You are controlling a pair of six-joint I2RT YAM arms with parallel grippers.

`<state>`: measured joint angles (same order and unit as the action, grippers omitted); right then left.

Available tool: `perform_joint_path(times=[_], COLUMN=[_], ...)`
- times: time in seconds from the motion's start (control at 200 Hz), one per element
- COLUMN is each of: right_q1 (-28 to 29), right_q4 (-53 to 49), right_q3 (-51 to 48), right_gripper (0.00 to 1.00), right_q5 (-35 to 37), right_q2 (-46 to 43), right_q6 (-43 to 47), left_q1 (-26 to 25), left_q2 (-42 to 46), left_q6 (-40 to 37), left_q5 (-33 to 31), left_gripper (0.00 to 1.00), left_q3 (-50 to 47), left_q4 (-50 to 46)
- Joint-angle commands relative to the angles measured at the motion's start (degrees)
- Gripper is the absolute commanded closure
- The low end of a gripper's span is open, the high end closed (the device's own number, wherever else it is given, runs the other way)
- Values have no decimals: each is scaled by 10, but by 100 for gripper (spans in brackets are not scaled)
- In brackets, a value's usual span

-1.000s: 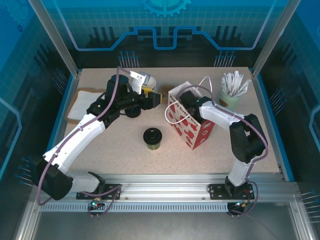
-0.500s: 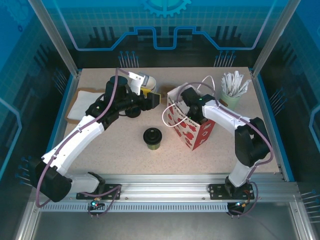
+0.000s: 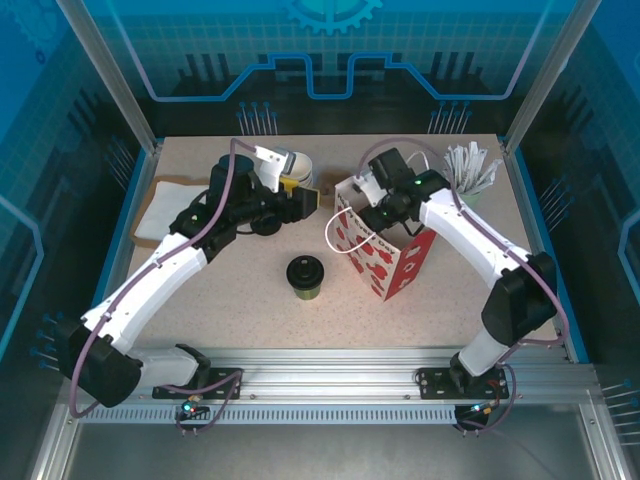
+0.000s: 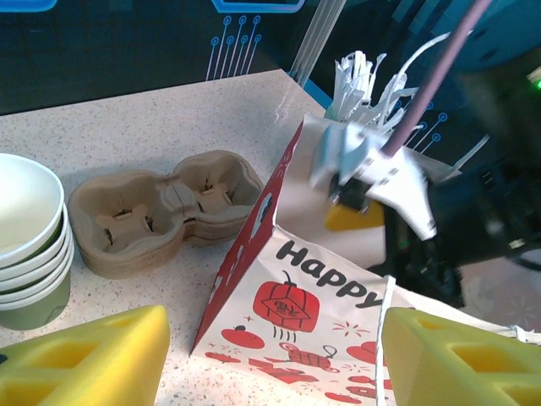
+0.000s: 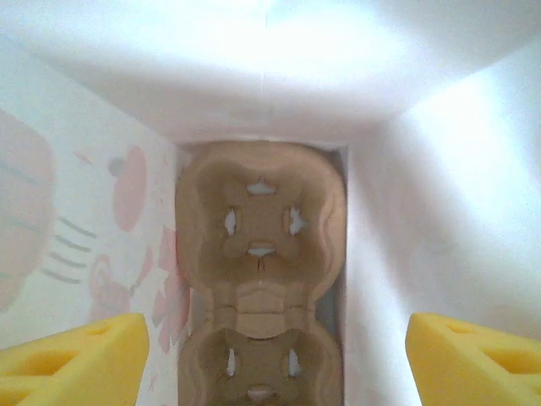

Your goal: Pack the takeout coffee

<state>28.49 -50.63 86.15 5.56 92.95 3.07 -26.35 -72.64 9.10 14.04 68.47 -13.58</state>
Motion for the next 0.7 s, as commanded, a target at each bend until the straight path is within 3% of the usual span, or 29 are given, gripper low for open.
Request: perform_joint_path(times=[0.0,0.47,0.695], right_q1=[-5,-9,4], right_q4=[-30,-61,-32], right_q3=[43,140,114], right_gripper=[20,20,21], right_q5=[-11,-38,-80], right_q2=[-31,-91,-177], right_q6=[4,-1,-20], left_q1=[3,3,3], left_q2=[18,51,89], left_q6=[0,50,91], left_q5=[-9,2,-8], left_gripper=[31,27,26], left_q3=[-14,-66,-133], left_q4=[8,36,52])
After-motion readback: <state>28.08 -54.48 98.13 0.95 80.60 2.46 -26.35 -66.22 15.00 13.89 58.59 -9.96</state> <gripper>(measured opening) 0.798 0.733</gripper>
